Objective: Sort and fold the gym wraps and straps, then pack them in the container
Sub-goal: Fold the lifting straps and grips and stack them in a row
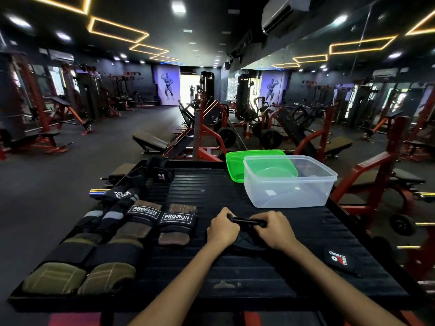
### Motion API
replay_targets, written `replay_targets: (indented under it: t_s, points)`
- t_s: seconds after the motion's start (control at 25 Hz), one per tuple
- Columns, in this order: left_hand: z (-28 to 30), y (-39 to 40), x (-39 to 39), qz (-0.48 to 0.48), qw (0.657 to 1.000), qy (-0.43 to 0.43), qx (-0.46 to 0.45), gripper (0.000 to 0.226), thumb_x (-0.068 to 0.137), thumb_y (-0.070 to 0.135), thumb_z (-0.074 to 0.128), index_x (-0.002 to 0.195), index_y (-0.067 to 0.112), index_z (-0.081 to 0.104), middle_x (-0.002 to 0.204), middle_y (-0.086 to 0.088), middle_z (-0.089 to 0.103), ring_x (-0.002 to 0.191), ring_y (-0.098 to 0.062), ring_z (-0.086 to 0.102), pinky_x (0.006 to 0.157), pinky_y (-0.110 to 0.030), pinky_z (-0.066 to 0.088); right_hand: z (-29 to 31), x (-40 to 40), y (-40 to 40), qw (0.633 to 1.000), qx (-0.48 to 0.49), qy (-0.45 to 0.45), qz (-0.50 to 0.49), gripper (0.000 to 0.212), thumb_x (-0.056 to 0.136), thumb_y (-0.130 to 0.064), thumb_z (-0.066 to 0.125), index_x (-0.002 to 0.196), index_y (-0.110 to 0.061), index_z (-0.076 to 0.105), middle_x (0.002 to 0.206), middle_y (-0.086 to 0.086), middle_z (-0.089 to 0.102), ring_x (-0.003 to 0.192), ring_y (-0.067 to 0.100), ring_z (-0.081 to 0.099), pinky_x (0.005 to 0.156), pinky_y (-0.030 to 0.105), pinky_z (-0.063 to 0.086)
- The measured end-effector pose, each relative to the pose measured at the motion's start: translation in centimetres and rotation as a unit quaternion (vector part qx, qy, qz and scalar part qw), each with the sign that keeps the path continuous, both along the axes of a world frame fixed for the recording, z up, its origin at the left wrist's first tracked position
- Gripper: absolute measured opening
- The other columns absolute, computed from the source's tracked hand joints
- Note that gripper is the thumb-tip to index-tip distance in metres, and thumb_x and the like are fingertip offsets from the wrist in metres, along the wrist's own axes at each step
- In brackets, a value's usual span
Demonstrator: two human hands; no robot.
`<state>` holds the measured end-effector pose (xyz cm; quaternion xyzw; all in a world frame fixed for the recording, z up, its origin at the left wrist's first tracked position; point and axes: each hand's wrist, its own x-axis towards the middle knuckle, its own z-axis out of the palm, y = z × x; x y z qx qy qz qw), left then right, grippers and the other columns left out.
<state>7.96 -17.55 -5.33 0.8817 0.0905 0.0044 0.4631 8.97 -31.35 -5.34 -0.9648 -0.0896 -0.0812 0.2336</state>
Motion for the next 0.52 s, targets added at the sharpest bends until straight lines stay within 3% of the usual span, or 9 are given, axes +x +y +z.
replay_targets:
  t_s: [0.12,0.24,0.28,0.4,0.52]
  points:
    - [0.6,-0.5,0.1,0.035,0.999,0.000,0.029,0.017,0.079,0.008,0.044,0.084,0.023,0.051,0.104,-0.008,0.063,0.104,-0.030,0.054,0.092,-0.035,0.038,0.2,0.0,-0.2,1.000,0.003,-0.016,0.010,0.032,0.080,-0.018,0.060,0.108,-0.029,0.071,0.096,0.008,0.073,0.097,0.029,0.063,0.084,0.031,0.046]
    - [-0.3,0.6,-0.3,0.005,0.999,-0.031,0.030,0.020,0.077,0.009,0.049,0.089,0.024,0.049,0.107,-0.010,0.062,0.108,-0.032,0.053,0.094,-0.035,0.041,0.0,-0.7,-0.4,0.998,-0.023,-0.050,0.021,0.033,0.084,-0.018,0.058,0.114,-0.027,0.068,0.098,0.012,0.072,0.098,0.031,0.062,0.086,0.033,0.044]
    - [-0.4,1.3,-0.6,0.007,0.998,-0.038,0.055,0.024,0.077,0.015,0.054,0.100,0.023,0.048,0.112,-0.010,0.058,0.112,-0.033,0.051,0.095,-0.036,0.041,0.1,-0.8,-0.3,0.997,-0.039,-0.062,0.024,0.033,0.086,-0.019,0.056,0.116,-0.028,0.066,0.101,0.012,0.071,0.101,0.031,0.060,0.087,0.034,0.043]
    - [0.1,2.5,-1.8,0.045,0.969,-0.020,0.243,0.059,0.082,0.051,0.058,0.123,0.010,0.045,0.125,-0.012,0.052,0.119,-0.031,0.050,0.095,-0.036,0.042,0.1,-1.0,0.1,0.995,-0.068,-0.079,0.009,0.035,0.087,-0.022,0.052,0.119,-0.030,0.064,0.108,0.010,0.069,0.108,0.030,0.057,0.089,0.034,0.042]
    - [-0.1,2.0,-2.3,0.012,0.969,0.030,0.245,0.060,0.080,0.058,0.056,0.111,0.006,0.061,0.116,-0.011,0.063,0.109,-0.030,0.060,0.090,-0.034,0.048,0.1,-1.2,0.2,0.995,-0.066,-0.077,-0.004,0.034,0.088,-0.022,0.051,0.118,-0.032,0.064,0.107,0.009,0.069,0.108,0.029,0.057,0.088,0.035,0.042]
